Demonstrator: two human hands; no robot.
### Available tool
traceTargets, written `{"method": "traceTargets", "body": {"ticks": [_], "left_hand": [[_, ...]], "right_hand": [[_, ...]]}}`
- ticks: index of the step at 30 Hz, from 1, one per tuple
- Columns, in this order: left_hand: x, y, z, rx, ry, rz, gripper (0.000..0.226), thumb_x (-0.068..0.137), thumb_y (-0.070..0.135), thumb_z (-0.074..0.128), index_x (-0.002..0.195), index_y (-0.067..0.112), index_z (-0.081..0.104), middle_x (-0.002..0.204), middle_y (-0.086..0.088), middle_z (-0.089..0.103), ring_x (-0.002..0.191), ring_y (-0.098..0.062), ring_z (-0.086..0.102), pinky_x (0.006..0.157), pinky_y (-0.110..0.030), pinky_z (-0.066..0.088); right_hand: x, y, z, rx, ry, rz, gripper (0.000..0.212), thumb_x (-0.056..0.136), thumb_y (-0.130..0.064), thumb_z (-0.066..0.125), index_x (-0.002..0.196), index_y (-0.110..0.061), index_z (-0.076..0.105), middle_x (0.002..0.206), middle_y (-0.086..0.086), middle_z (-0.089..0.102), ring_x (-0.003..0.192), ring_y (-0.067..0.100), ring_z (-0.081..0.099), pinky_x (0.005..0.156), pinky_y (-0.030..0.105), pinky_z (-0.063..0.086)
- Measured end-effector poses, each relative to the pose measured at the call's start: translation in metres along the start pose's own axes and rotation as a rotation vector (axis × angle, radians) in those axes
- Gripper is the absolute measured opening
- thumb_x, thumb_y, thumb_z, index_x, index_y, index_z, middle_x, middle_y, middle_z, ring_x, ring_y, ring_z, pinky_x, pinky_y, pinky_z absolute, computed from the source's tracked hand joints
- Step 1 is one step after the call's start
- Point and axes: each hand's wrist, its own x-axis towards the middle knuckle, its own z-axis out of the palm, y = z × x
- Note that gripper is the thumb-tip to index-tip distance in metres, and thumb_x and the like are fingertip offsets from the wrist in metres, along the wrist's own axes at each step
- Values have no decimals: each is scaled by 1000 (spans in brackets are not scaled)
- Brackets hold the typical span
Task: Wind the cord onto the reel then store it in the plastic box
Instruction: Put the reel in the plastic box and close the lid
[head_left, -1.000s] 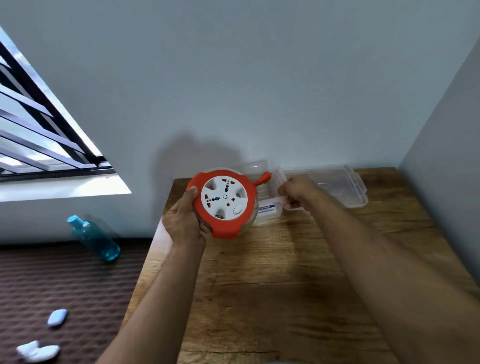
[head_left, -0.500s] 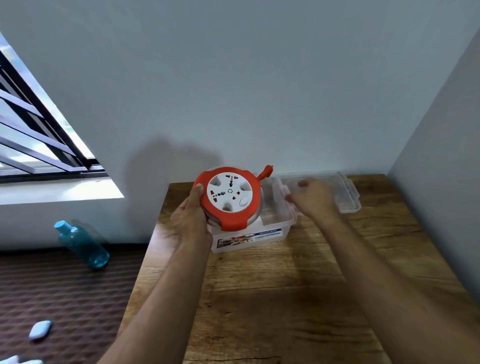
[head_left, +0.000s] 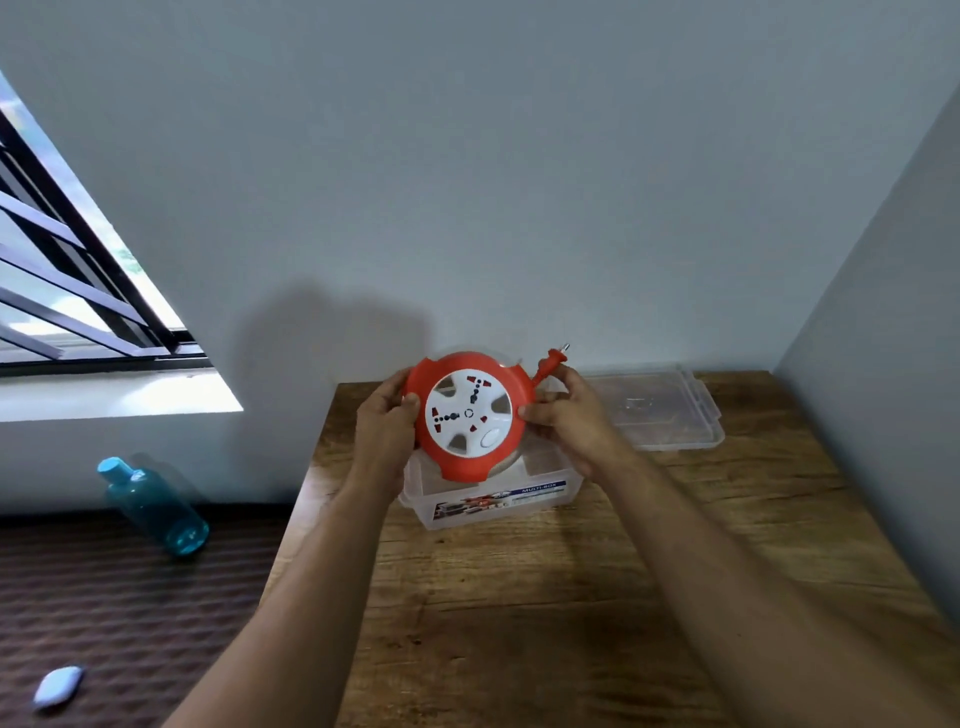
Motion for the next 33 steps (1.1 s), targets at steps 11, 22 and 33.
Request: {"method": "traceTargets", "body": {"ticks": [11,22,33], "left_hand": [[11,-12,19,811,-118,190,54,105,2,38,156,16,44,145,-15,58,111,-28,66,78,-26,54],[20,-29,24,1041,-129,309,50,97,4,58,144,19,59,129,-8,73,109,-26,70,92,-36,58],[19,-35,13,1035,88,449,34,95,4,54,115,14,79,102,-7,81,93,-27,74,108,-46,49]], "right_hand": [[1,4,9,-693,209,-76,47,100,-8,55,144,-15,42,128,9,60,116,28,61,91,41,53],[-4,13,20,-1298,189,-100,19,100,-14,56,115,-6,65,107,11,71,94,24,68,83,34,58],[31,36,-76,-1061,346,-115,26,97,-13,59,121,-17,67,118,5,68,97,19,65,81,29,53]]}}
